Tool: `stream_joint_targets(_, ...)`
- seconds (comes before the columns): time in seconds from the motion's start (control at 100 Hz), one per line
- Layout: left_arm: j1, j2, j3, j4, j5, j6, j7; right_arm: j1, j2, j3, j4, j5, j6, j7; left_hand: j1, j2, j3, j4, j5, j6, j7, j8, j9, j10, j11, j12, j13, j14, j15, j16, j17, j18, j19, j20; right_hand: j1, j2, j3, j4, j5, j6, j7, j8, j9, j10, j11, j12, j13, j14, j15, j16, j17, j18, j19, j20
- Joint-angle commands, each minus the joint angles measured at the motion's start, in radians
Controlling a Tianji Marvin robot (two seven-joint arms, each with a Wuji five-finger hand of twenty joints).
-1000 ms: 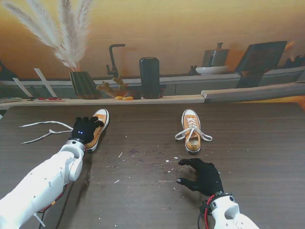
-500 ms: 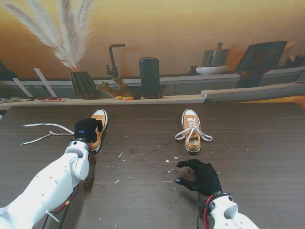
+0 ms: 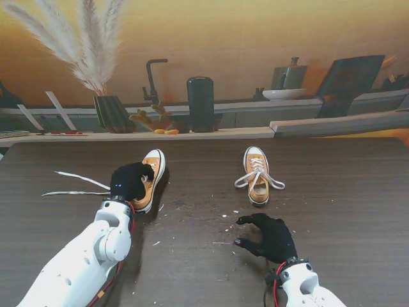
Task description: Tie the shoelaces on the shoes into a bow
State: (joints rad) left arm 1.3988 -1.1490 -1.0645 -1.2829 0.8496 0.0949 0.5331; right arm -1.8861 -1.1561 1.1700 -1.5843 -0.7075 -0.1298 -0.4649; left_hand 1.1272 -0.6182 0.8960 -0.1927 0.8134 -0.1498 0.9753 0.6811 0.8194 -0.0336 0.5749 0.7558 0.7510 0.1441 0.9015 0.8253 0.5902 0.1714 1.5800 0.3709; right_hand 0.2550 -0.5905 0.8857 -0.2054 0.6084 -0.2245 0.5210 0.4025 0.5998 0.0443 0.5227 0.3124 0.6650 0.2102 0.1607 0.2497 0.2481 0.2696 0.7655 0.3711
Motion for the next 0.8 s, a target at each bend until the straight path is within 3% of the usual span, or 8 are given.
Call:
stream_joint_targets(0.0,0.033,-0.011,0.008,-0.06,0.007,0.022,-0.014,-0.004,-0.001,0.0,0.001,0.0,-0.007,0.01,0.108,0.048,0.161,0.02,0.122,-0.071,0.21,0.119,0.159,0.026,0.293,0.118,0.041,0.004,0.059,0.048,0.001,-0.044,0.047,0.016,0.027,0.013,-0.046,0.026,0.016,-0.032,0.004,-0.012,0.025,0.004,-0.004,-0.009,0.027,0.004,0.012,0.008,0.005,0.004,0.012,-0.001)
stream_joint_targets(0.27,0.131,-0.025,0.05,-0.216,0.001,0.149,-0.026,-0.011,-0.002,0.002,-0.004,-0.002,-0.018,-0.001,0.11,0.046,0.157,0.022,0.124,-0.055,0.181,0.107,0.156,0.042,0.27,0.139,0.032,0.017,0.043,0.054,-0.016,-0.032,0.039,0.02,0.029,0.011,-0.046,0.027,0.019,-0.034,0.005,-0.012,0.029,0.005,-0.006,-0.008,0.028,0.003,0.012,0.008,0.005,0.004,0.014,-0.005)
stream_joint_targets(0.79,0.196,-0.056,0.166,-0.263,-0.059,0.191,0.027,-0.025,-0.004,0.016,-0.017,0.005,-0.022,-0.002,0.105,0.039,0.164,0.023,0.127,-0.03,0.137,0.085,0.156,0.066,0.232,0.162,0.03,0.034,0.017,0.059,-0.033,-0.012,0.036,0.031,0.03,0.011,-0.047,0.027,0.021,-0.036,0.006,-0.013,0.031,0.006,-0.007,-0.006,0.026,0.004,0.011,0.007,0.004,0.004,0.015,-0.01)
